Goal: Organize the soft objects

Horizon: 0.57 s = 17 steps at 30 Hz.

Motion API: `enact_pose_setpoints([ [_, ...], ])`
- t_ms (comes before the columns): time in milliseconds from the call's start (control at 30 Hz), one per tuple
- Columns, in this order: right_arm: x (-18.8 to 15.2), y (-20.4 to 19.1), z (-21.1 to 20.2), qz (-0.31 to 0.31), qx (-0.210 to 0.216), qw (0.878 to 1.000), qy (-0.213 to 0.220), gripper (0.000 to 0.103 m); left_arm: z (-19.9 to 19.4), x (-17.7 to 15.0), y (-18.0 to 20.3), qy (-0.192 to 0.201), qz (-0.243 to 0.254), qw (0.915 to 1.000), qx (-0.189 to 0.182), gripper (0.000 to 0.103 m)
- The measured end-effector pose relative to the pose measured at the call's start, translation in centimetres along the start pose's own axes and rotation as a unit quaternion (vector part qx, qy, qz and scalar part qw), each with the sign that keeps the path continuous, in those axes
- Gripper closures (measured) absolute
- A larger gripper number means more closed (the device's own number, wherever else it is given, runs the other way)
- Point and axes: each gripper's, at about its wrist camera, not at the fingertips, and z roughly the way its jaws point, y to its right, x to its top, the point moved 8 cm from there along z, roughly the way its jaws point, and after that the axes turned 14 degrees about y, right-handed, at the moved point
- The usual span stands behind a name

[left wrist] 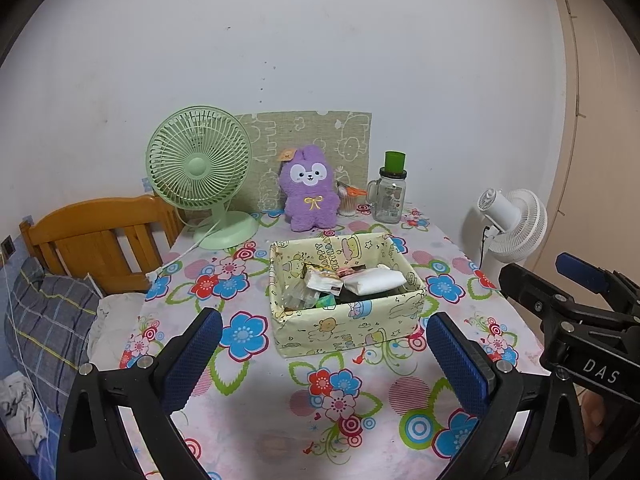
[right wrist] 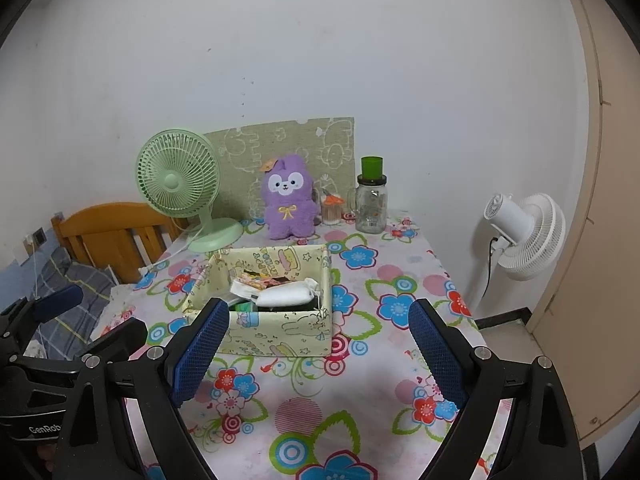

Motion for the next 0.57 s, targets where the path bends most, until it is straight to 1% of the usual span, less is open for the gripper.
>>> enact_pose_setpoints([
  [567,-0.04,0.02,0.01,-0.002,-0.003,1.000,0.002,0.010,0.05,0.01,-0.01,0.000,-0.002,1.0000,0.001,0.000],
])
